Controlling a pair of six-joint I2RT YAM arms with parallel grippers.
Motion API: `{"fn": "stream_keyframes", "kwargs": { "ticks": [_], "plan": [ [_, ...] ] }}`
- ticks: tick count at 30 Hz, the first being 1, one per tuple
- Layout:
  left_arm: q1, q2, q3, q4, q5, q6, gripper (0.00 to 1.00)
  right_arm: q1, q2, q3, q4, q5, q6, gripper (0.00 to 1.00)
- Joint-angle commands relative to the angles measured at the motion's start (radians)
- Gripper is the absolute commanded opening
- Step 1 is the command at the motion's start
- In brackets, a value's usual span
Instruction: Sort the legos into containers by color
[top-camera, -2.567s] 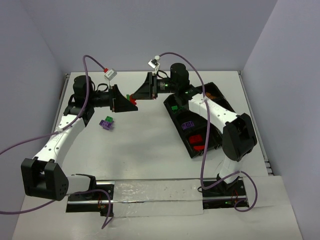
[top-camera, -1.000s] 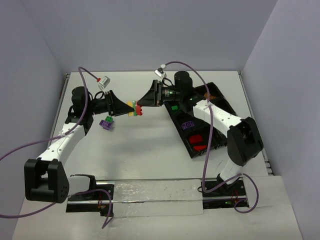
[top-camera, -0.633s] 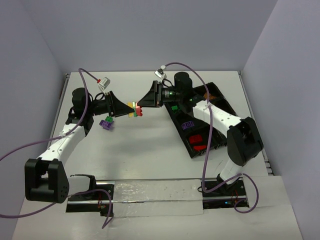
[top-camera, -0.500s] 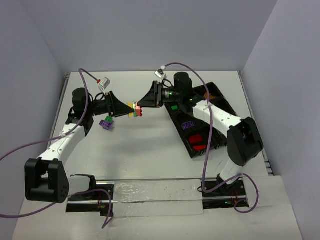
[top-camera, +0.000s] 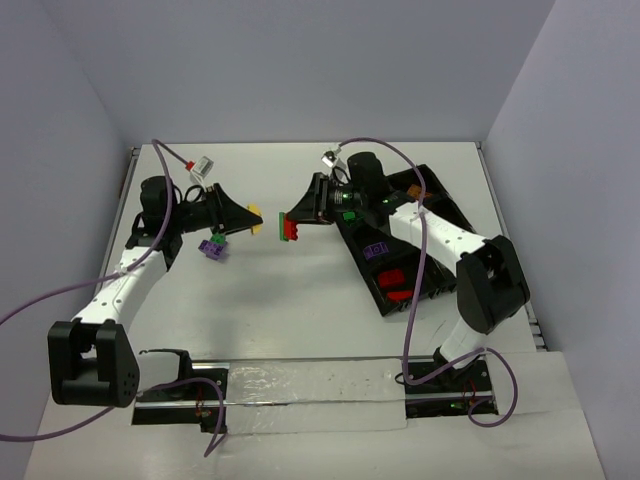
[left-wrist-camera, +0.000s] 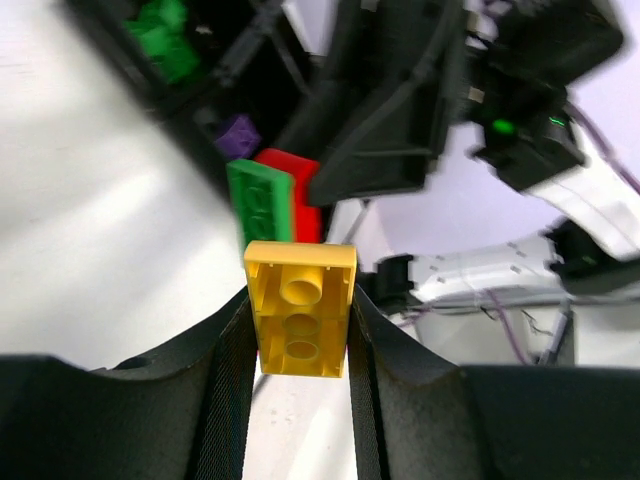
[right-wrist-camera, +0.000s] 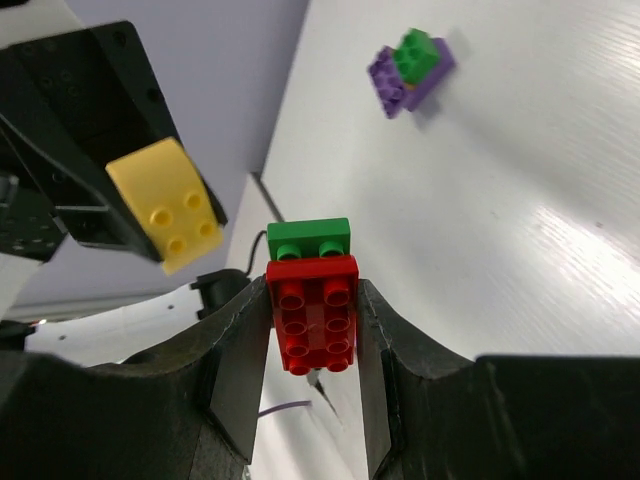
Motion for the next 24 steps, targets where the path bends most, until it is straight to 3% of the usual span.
{"fn": "stream_keyframes", "kwargs": {
  "ticks": [1, 9, 24],
  "plan": [
    [0.009, 0.103, 0.083, -0.287, -0.201, 0.16, 0.0, -0.004, -0.08, -0.007, -0.09, 0.1, -0.071, 0.0],
    [-0.04, 0.144, 0.107, -0.406, -0.473, 0.169, 0.0, 0.004, -0.052, 0.017, -0.317, 0.26, -0.156, 0.0],
    [-0.057, 0.081, 0.169, -0.487, -0.464, 0.198, 0.0, 0.151, 0.172, 0.115, -0.406, 0.551, -0.151, 0.03]
  ]
}}
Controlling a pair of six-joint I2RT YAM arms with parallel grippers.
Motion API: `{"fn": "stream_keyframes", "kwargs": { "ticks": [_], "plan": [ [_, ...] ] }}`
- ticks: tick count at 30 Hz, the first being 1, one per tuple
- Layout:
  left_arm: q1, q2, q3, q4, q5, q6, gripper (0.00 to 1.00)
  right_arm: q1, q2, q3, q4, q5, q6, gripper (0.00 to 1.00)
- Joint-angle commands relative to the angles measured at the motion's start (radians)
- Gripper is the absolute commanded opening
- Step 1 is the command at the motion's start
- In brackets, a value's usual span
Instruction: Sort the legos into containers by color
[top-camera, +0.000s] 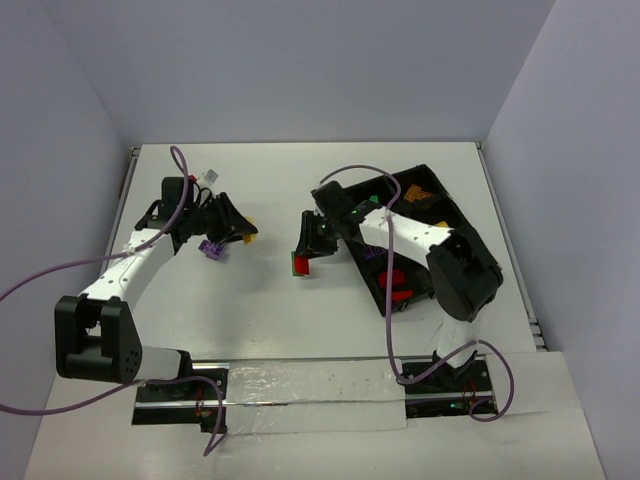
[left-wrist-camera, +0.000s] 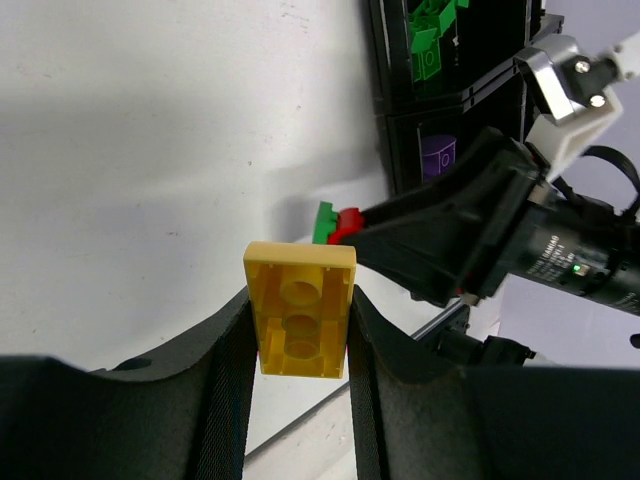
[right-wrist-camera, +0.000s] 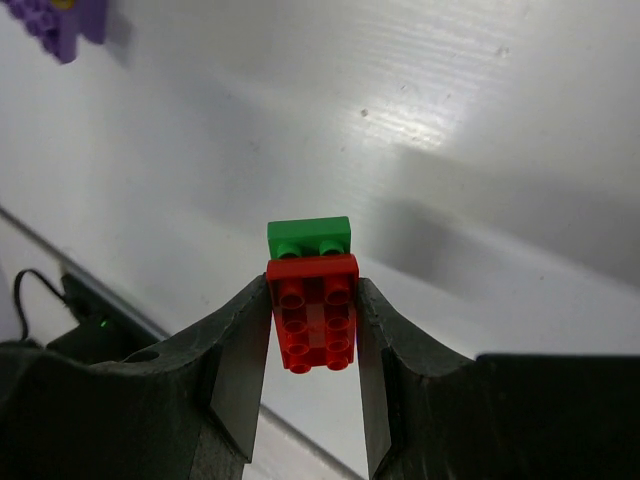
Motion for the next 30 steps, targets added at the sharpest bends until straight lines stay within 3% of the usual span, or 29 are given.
{"fn": "stream_keyframes", "kwargs": {
  "ticks": [1, 14, 18, 20, 24, 26, 30],
  "plan": [
    [-0.003, -0.041, 0.048, -0.035, -0.025, 0.03, 0.0, 0.015, 0.042, 0.084, -0.032, 0.138, -0.024, 0.02],
    [-0.089, 0.101, 0.085, -0.106, -0.147, 0.054, 0.0, 0.013, -0.009, -0.002, -0.032, 0.153, -0.039, 0.04],
    [-0.096, 0.087, 0.096, -0.092, -0.136, 0.046, 0.0, 0.021, -0.006, -0.013, -0.012, 0.169, -0.03, 0.22],
    [-0.096, 0.073, 0.106, -0.08, -0.113, 0.044, 0.0, 0.022, -0.003, -0.003, -0.02, 0.166, -0.029, 0.47],
    [-0.096, 0.065, 0.121, -0.067, -0.014, 0.073, 0.0, 0.021, -0.018, 0.052, -0.052, 0.167, -0.039, 0.69],
    [-0.096, 0.078, 0.14, -0.108, 0.087, 0.151, 0.0, 0.021, -0.05, 0.072, -0.074, 0.202, -0.05, 0.75],
    [-0.097, 0.072, 0.134, -0.141, 0.13, 0.236, 0.0, 0.007, -0.099, 0.146, -0.112, 0.227, -0.067, 0.74]
  ]
}}
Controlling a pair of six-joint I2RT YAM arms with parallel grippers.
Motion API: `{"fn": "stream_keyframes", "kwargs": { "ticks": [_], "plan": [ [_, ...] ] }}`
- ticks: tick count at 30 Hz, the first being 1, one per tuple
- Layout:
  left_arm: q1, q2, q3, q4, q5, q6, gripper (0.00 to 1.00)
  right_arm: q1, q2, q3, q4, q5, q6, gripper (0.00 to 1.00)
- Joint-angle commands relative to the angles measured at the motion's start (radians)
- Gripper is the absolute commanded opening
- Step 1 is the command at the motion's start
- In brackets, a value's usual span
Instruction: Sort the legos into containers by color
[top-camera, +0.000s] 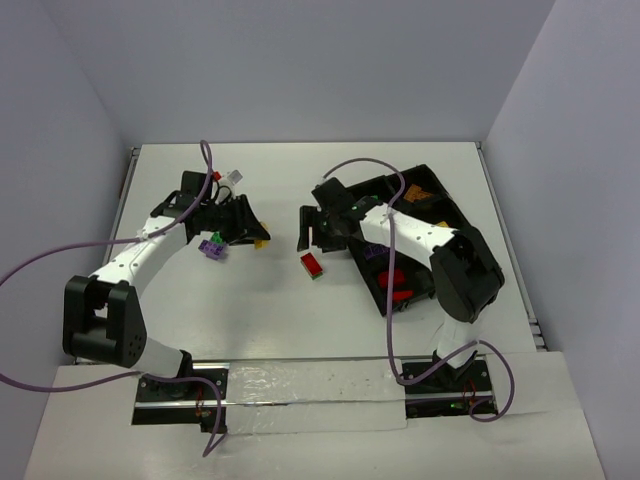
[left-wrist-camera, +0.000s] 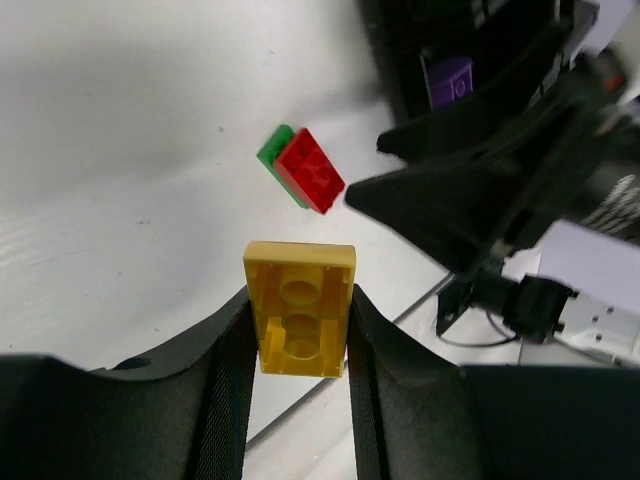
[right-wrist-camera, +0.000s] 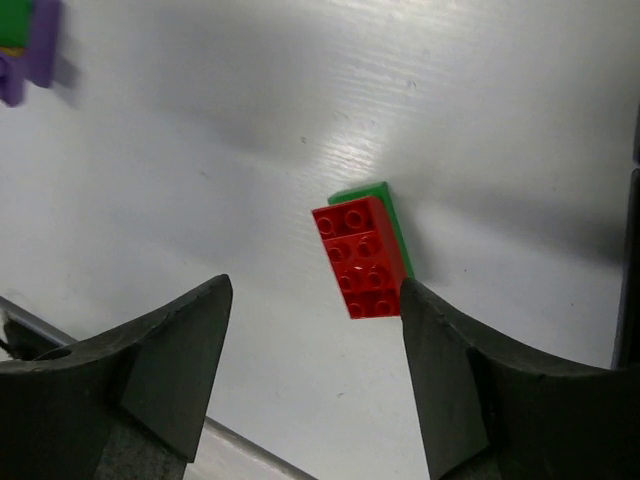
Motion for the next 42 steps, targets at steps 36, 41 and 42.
{"fn": "stream_keyframes", "kwargs": {
  "ticks": [36, 41, 42],
  "plan": [
    [-0.07, -0.151, 0.066, -0.048, 0.154, 0.263, 0.0, -0.014, -0.006, 0.257, 0.053, -0.588, 0.181, 0.6],
    [-0.075, -0.156, 0.075, -0.049, 0.135, 0.262, 0.0, -0.013, 0.006, 0.217, 0.084, -0.615, 0.201, 0.52],
    [-0.077, -0.159, 0.076, -0.052, 0.128, 0.264, 0.0, -0.013, 0.009, 0.21, 0.093, -0.624, 0.207, 0.51]
  ]
}}
